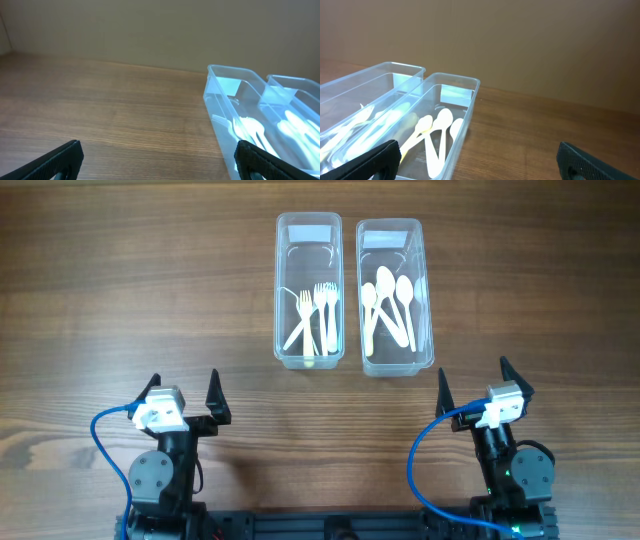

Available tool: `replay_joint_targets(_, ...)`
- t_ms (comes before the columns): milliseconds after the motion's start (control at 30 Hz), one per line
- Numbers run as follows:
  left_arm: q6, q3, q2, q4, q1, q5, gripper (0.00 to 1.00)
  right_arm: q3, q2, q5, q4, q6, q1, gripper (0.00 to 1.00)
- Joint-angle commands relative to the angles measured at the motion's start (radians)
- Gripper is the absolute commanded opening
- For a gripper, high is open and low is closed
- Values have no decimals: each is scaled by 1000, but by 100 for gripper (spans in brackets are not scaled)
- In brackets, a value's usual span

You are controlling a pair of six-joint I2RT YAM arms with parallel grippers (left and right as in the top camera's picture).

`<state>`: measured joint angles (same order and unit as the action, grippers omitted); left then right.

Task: Pack container

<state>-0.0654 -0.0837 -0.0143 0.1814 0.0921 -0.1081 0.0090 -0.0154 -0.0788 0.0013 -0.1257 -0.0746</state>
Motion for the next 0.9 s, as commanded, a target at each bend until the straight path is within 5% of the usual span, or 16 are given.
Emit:
replay_joint_targets(0,59,13,11,-5,-5,-13,100,-3,13,-12,5,-5,-6,100)
replay_joint_targets(867,59,13,8,43,-5,-13,100,-3,13,-12,5,-6,-6,100)
